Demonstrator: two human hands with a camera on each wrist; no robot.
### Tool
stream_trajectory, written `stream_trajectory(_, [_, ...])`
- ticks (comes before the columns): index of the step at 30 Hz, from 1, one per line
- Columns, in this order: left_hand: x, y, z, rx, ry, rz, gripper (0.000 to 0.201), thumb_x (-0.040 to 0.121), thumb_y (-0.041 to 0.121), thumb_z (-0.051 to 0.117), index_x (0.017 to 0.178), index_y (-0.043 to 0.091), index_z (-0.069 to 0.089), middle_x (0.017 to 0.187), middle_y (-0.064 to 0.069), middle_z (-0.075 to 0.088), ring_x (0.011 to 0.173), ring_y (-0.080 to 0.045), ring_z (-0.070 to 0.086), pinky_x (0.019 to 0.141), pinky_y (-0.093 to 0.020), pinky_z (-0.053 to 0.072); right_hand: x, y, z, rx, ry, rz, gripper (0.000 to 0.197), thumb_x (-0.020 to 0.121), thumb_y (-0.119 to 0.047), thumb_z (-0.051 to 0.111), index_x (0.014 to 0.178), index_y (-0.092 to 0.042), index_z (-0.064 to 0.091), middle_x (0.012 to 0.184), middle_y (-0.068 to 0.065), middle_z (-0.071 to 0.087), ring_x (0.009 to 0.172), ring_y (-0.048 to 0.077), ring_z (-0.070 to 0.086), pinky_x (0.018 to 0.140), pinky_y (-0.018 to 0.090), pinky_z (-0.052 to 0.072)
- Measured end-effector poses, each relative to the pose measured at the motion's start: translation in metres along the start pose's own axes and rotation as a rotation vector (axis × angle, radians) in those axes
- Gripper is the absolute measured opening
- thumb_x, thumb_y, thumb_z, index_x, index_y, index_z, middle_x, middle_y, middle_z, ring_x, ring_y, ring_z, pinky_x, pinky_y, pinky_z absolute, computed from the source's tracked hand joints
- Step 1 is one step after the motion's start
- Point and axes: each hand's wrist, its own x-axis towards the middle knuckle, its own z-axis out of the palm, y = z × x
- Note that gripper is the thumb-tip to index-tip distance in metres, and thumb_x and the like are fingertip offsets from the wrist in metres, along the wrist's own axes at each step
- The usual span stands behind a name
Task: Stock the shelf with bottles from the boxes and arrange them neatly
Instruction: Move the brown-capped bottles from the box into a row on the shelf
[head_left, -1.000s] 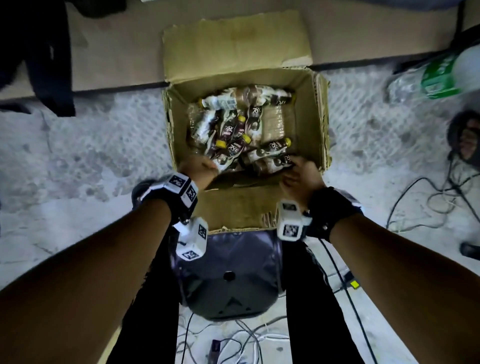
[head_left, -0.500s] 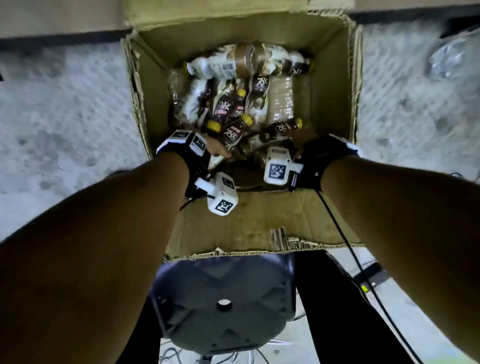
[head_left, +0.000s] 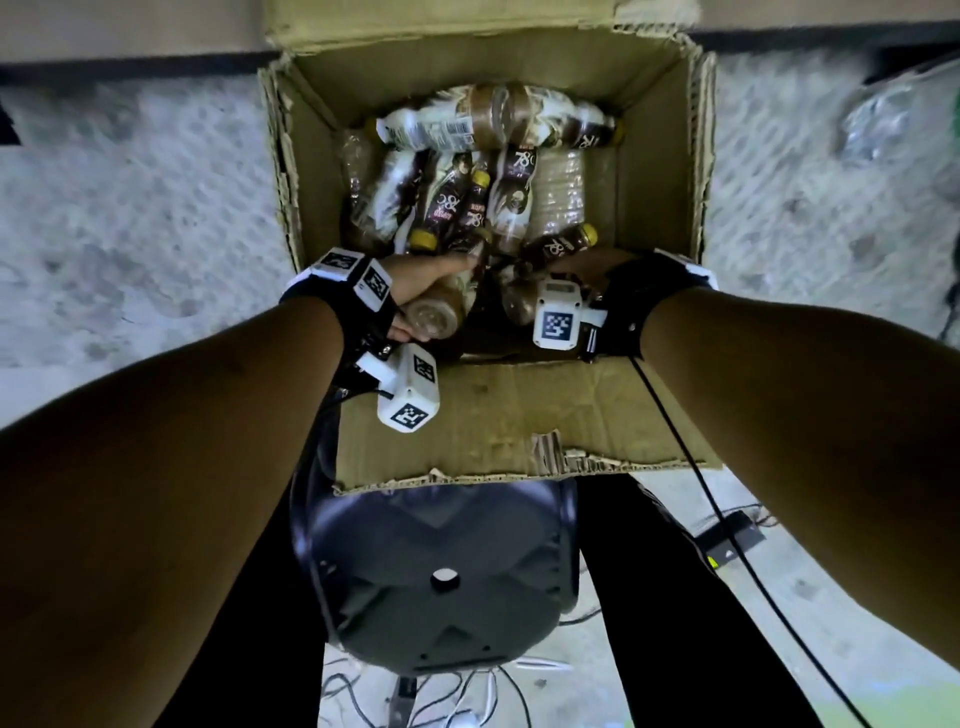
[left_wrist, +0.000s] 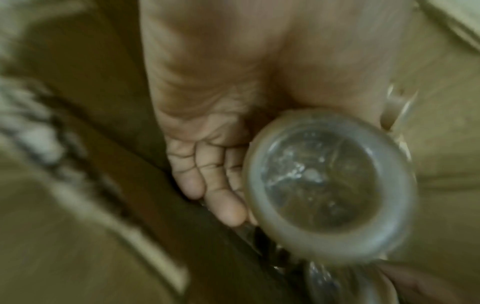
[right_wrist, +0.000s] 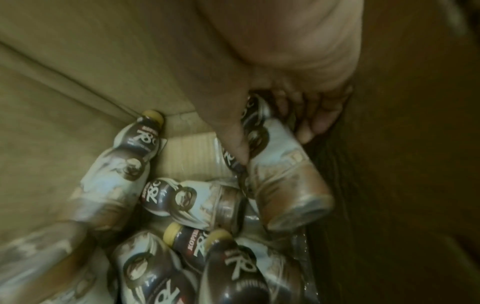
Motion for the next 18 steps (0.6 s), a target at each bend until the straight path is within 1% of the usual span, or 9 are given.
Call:
stream_trajectory(3, [-0.023, 0.0, 0.0, -0.055, 0.007, -0.023, 0.053, 0.076, 0.066, 0.063, 0.082, 0.015, 0.052, 0.053, -0.006, 0.064, 0.052, -0.022, 0.062, 0.056, -0.025, 0.048, -0.018, 0.003, 0.0, 0.056, -0.026, 0.0, 0.015, 0.088, -0.031, 0.066, 0.09, -0.028, 0.052, 0.098, -0.004, 0.055, 0.082, 0.011, 0.055, 0.068, 0.026, 0.049])
stream_trajectory(4, [-0.034, 0.0, 0.0, -0.068, 0.003, -0.029, 0.05, 0.079, 0.063, 0.061, 0.077, 0.015, 0.049, 0.046, -0.005, 0.061, 0.044, -0.02, 0.058, 0.049, -0.021, 0.045, -0.035, -0.001, 0.004, 0.107, -0.029, -0.017, 0.014, 0.086, -0.032, 0.066, 0.091, -0.026, 0.054, 0.099, -0.002, 0.057, 0.08, 0.012, 0.057, 0.068, 0.026, 0.05])
stream_trajectory(5, [-0.044, -0.001, -0.001, -0.08, 0.006, -0.04, 0.048, 0.082, 0.062, 0.059, 0.076, 0.015, 0.047, 0.05, -0.007, 0.06, 0.044, -0.019, 0.057, 0.048, -0.021, 0.043, -0.054, -0.005, 0.007, 0.166, -0.006, -0.003, 0.013, 0.085, -0.031, 0.066, 0.09, -0.023, 0.057, 0.096, 0.001, 0.06, 0.075, 0.014, 0.058, 0.063, 0.024, 0.051])
stream_trajectory(7, [-0.063, -0.005, -0.003, -0.118, -0.018, -0.055, 0.046, 0.081, 0.061, 0.06, 0.086, 0.015, 0.052, 0.072, -0.008, 0.06, 0.061, -0.019, 0.057, 0.061, -0.025, 0.047, -0.086, -0.006, 0.012, 0.206, 0.033, 0.024, 0.012, 0.084, -0.028, 0.064, 0.083, -0.016, 0.062, 0.078, 0.005, 0.063, 0.065, 0.019, 0.059, 0.056, 0.022, 0.049])
stream_trajectory(9, [-0.081, -0.013, -0.007, -0.167, -0.044, -0.043, 0.06, 0.07, 0.062, 0.067, 0.108, 0.016, 0.059, 0.086, -0.007, 0.063, 0.071, -0.021, 0.06, 0.08, -0.03, 0.05, -0.111, -0.001, 0.016, 0.167, 0.025, 0.038, 0.017, 0.083, -0.029, 0.062, 0.077, -0.013, 0.064, 0.074, 0.008, 0.063, 0.072, 0.026, 0.059, 0.067, 0.03, 0.049])
stream_trajectory(10, [-0.092, -0.017, -0.011, -0.194, -0.052, -0.031, 0.061, 0.068, 0.06, 0.068, 0.11, 0.016, 0.061, 0.09, -0.008, 0.065, 0.075, -0.022, 0.063, 0.086, -0.033, 0.052, -0.126, 0.002, 0.017, 0.164, 0.014, 0.046, 0.018, 0.082, -0.03, 0.062, 0.075, -0.014, 0.064, 0.074, 0.009, 0.062, 0.072, 0.026, 0.058, 0.069, 0.033, 0.047])
stream_trajectory(11, [-0.103, -0.02, -0.013, -0.221, -0.047, -0.005, 0.051, 0.071, 0.056, 0.067, 0.104, 0.017, 0.063, 0.093, -0.008, 0.065, 0.077, -0.022, 0.064, 0.088, -0.034, 0.052, -0.141, 0.005, 0.019, 0.171, 0.014, 0.052, 0.019, 0.083, -0.031, 0.061, 0.072, -0.015, 0.063, 0.071, 0.008, 0.061, 0.067, 0.024, 0.056, 0.064, 0.032, 0.044])
stream_trajectory(14, [-0.139, -0.03, -0.023, -0.282, -0.06, 0.049, 0.018, 0.085, 0.036, 0.06, 0.082, 0.018, 0.06, 0.081, -0.008, 0.061, 0.067, -0.02, 0.059, 0.071, -0.029, 0.051, -0.181, 0.023, 0.029, 0.294, -0.063, 0.073, 0.022, 0.088, -0.027, 0.051, 0.071, -0.014, 0.055, 0.067, 0.007, 0.051, 0.051, 0.019, 0.049, 0.047, 0.021, 0.04])
stream_trajectory(18, [-0.194, -0.045, -0.035, -0.316, -0.053, 0.079, 0.011, 0.086, 0.021, 0.056, 0.079, 0.013, 0.058, 0.065, -0.009, 0.059, 0.052, -0.021, 0.056, 0.044, -0.024, 0.051, -0.236, 0.046, 0.048, 0.536, -0.138, 0.114, 0.018, 0.093, -0.018, 0.045, 0.078, -0.007, 0.046, 0.052, 0.008, 0.051, 0.037, 0.019, 0.053, 0.039, 0.02, 0.046])
